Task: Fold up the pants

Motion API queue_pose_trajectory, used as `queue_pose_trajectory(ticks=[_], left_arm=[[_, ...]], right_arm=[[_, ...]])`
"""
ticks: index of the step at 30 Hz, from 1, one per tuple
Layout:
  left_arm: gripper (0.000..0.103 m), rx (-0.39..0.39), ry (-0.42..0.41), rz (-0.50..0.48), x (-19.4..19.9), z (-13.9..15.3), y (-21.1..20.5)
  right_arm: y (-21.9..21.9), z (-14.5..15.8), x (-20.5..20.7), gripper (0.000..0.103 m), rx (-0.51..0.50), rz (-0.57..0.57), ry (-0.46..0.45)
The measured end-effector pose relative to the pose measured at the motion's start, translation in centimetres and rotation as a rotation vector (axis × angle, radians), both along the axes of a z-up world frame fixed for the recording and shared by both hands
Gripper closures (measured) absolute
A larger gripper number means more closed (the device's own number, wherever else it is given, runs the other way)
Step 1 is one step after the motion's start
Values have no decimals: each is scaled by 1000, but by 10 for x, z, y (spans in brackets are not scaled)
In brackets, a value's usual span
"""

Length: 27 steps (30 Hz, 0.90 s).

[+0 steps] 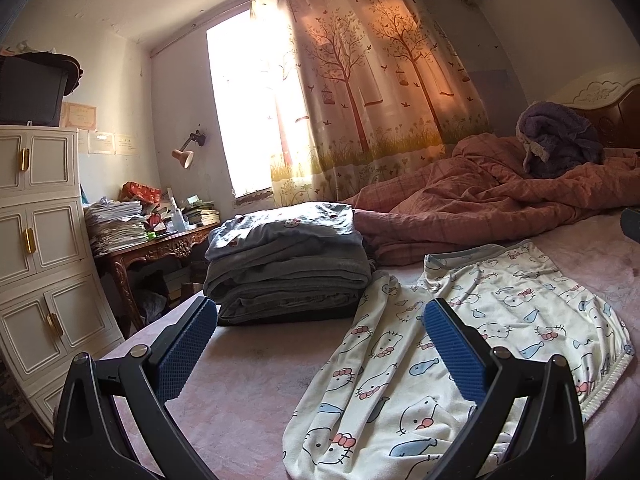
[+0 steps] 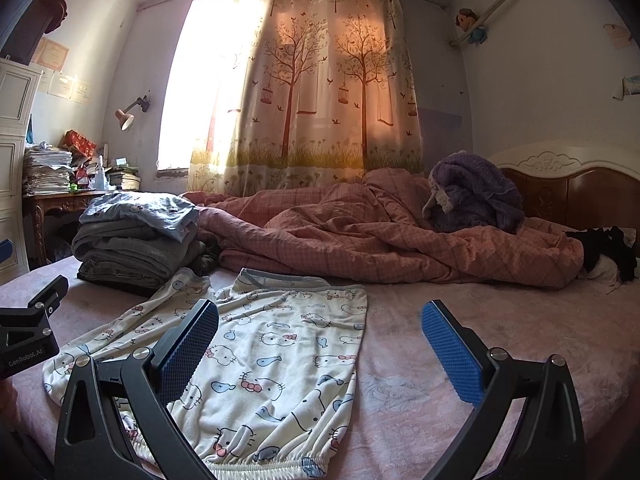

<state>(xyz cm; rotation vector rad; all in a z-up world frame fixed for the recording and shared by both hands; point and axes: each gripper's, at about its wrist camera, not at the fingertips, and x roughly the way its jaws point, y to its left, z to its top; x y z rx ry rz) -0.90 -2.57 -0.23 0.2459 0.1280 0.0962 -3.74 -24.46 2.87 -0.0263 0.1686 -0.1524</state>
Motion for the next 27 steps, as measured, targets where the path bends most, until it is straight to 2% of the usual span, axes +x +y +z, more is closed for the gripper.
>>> queue_pose_trajectory(ticks=[4, 8, 11, 19, 27], left_arm=[[0, 11, -2, -19, -1, -1, -2], [0, 10, -24, -24, -6, 0, -2], [0, 11, -26, -25, -7, 0, -2], [0, 16, -6, -22, -5, -1, -4], [0, 20, -5, -28, -5, -1, -6]], right_arm=[[0, -4, 8, 1, 6, -4, 28], [9, -5, 8, 1, -43, -26, 23], [8, -7, 10, 1, -36, -23, 37], [1, -5, -1, 1, -7, -36, -16], [-4, -6, 3, 1, 14, -39, 9]])
